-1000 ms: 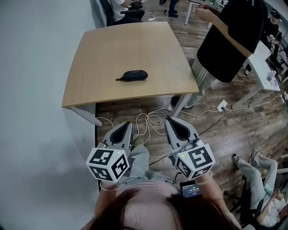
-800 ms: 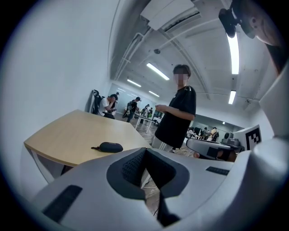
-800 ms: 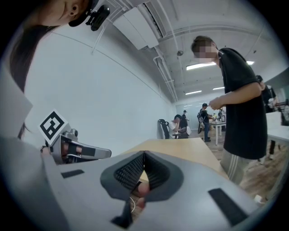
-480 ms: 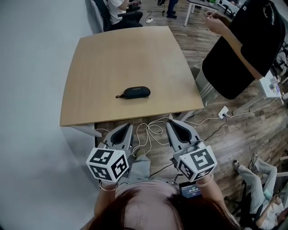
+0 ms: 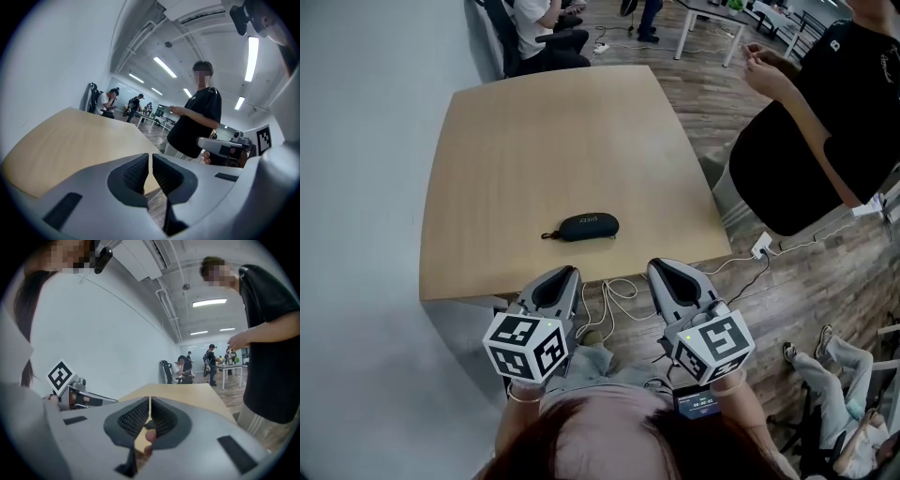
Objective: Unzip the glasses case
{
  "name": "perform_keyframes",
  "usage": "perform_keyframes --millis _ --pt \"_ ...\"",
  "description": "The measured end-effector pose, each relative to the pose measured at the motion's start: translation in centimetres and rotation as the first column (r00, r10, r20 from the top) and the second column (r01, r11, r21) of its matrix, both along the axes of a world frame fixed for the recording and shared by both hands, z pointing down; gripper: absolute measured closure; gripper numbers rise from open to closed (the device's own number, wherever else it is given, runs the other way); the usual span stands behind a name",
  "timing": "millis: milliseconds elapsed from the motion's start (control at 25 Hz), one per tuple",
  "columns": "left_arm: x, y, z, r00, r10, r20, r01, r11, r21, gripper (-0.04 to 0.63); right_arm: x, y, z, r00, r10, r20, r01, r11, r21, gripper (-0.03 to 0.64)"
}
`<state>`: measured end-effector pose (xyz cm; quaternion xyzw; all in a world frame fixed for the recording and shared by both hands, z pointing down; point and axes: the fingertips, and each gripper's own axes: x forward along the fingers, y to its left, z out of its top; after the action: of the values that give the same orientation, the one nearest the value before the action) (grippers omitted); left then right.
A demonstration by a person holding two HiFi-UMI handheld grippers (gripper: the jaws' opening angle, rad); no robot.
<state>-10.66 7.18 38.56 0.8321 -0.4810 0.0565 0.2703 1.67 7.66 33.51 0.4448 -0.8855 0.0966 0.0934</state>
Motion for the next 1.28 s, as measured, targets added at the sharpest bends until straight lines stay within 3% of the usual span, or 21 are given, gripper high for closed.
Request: perform_keyframes --millis 400,720,960,1160,1280 --pt "-0.8 -3.3 4.0 1.0 0.018 -0.024 -0.02 0.995 -0.093 0.528 -0.5 -3.6 1.5 0.998 -0.034 -0.05 0.033 0.999 -0.012 0.6" --pt "0.5 -6.6 7.0 0.988 0.135 0.07 -0.127 0.985 -0.113 0.472 -0.3 -7.2 3.3 0.991 -0.126 -0.054 0.124 0.991 -0.048 0.592" --pt "1.2 -9.5 9.9 0.973 0.201 0.117 -0.177 0.966 -0.186 0.445 0.3 -10.3 4.1 0.981 -0.186 -0.062 0.181 0.981 -0.077 0.571" --pt "1.6 -11.1 13.2 0.99 0.136 0.027 -0.122 0.948 -0.293 0.415 1.0 -12.7 4.9 0.979 -0.193 -0.066 0.186 0.978 -0.097 0.568" --pt "1.7 -11.4 15.0 0.992 -0.011 -0.129 -0.039 0.926 -0.377 0.392 1.2 -13.5 5.2 0.977 -0.203 -0.07 0.195 0.975 -0.107 0.568"
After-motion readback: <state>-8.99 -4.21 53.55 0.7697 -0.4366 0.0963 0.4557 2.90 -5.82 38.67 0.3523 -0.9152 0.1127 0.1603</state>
